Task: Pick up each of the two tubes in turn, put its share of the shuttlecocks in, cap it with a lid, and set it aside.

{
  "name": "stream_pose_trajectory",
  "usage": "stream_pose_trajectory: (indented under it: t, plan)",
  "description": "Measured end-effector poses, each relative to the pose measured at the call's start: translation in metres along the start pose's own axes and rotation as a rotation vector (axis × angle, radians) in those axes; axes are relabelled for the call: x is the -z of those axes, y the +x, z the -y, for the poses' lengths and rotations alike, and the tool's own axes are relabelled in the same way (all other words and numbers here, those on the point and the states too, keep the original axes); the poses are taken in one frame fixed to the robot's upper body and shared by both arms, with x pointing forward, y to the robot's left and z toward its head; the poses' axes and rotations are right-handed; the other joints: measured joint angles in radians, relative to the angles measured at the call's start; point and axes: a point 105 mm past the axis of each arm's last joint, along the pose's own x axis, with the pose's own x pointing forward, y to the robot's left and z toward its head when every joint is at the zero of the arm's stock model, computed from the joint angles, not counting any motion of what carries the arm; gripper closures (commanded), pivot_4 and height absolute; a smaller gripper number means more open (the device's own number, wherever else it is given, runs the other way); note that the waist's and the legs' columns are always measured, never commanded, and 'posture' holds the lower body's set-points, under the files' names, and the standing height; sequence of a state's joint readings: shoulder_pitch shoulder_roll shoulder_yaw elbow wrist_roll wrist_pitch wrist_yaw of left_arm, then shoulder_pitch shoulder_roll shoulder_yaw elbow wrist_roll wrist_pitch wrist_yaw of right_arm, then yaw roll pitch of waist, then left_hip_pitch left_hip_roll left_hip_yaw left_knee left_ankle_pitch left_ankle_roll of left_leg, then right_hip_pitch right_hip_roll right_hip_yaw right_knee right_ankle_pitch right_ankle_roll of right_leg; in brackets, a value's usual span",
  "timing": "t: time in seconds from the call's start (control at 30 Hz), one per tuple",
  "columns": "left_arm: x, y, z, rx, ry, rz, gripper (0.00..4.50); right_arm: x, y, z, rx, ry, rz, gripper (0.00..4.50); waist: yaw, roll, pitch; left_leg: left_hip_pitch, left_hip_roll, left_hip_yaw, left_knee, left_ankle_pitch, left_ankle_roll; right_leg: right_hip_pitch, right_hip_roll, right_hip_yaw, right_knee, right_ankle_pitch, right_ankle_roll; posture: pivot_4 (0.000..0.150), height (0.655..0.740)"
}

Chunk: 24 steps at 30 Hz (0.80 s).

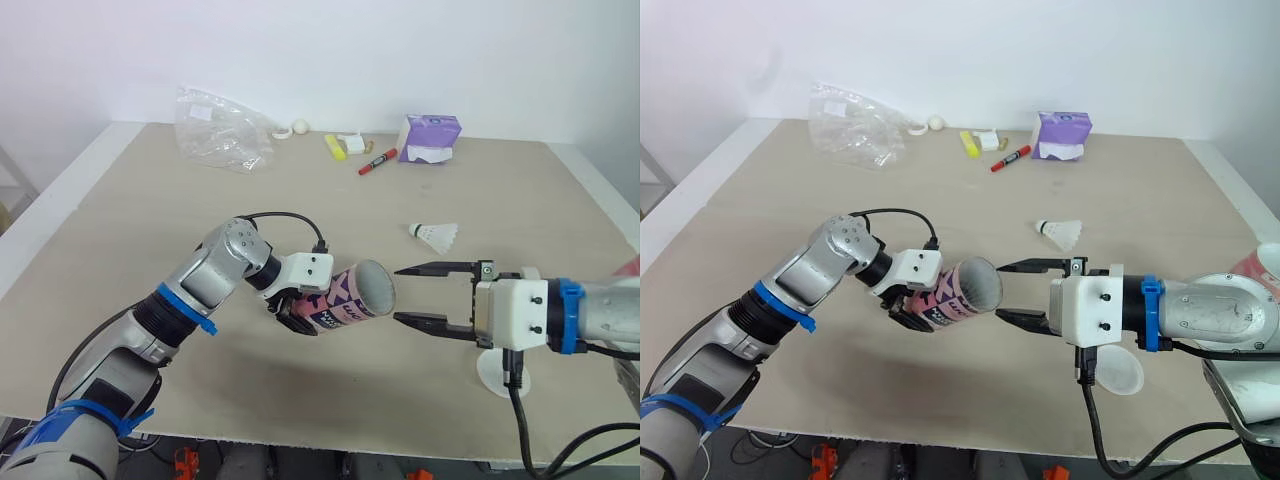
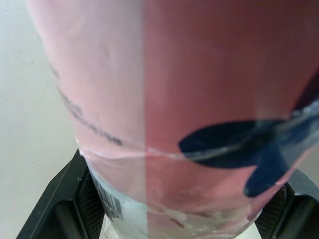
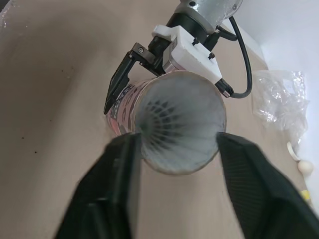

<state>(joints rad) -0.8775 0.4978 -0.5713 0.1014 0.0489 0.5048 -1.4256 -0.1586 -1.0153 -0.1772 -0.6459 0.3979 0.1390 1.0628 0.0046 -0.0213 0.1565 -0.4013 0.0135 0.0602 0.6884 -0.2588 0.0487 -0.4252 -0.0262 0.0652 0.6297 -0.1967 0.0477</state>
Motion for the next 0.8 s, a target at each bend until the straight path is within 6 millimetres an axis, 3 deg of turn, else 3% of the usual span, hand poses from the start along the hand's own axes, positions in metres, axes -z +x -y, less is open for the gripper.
stream_pose_trajectory:
  t: [0.03,0.17,0.23,0.3,0.43,0.63,0.8]
  plan:
    - [0.000,0.000,0.000,-0.001,-0.001,0.000,1.14,-0.002,0.001,0.002,0.011,0.015,0.017,0.14,0.000,0.000,0.000,0.000,0.000,0.000,0.000,0.000,0.000,0.000,0.000,0.000,0.000,0.000,0.000,0.150,0.7400]
    - [-0.001,0.000,0.000,-0.001,0.001,0.001,1.14,0.005,-0.003,0.021,0.183,0.193,0.065,0.06,0.001,-0.001,0.000,-0.001,0.000,-0.002,0.000,0.000,0.000,0.000,0.000,-0.001,0.000,0.000,0.000,0.150,0.7400]
    - [-0.001,0.001,0.000,-0.001,0.001,0.004,1.14,0.039,-0.021,0.035,0.371,0.414,0.017,0.06,0.003,-0.005,-0.001,-0.002,0.000,-0.002,0.000,0.000,0.000,0.000,-0.001,-0.002,0.000,0.000,-0.001,0.150,0.7400]
    - [-0.001,0.001,0.000,0.000,0.000,0.006,1.14,0.069,-0.031,0.035,0.482,0.573,-0.032,0.06,0.003,-0.006,-0.001,-0.002,0.000,-0.001,0.000,0.000,0.000,0.000,-0.003,-0.002,0.000,0.000,-0.001,0.150,0.7400]
    - [0.000,0.000,0.000,-0.001,-0.004,0.004,1.14,0.118,-0.038,0.036,0.695,0.797,-0.083,0.06,0.001,-0.004,-0.001,-0.002,0.000,0.000,0.000,0.000,0.000,-0.001,-0.002,-0.002,0.000,0.000,-0.001,0.150,0.7400]
    - [-0.001,0.001,0.000,-0.001,-0.006,0.007,1.14,0.163,-0.033,0.041,0.873,0.994,-0.092,0.06,0.000,-0.003,-0.002,-0.002,0.000,0.000,0.000,0.000,0.001,-0.001,-0.001,-0.002,0.000,0.000,-0.001,0.150,0.7400]
    - [-0.001,0.001,0.000,0.001,-0.003,0.009,1.14,0.184,-0.026,0.032,0.858,1.062,-0.125,0.06,0.000,-0.001,-0.001,-0.003,0.000,0.000,0.000,0.000,0.001,-0.001,-0.001,-0.001,0.000,0.000,0.000,0.150,0.7400]
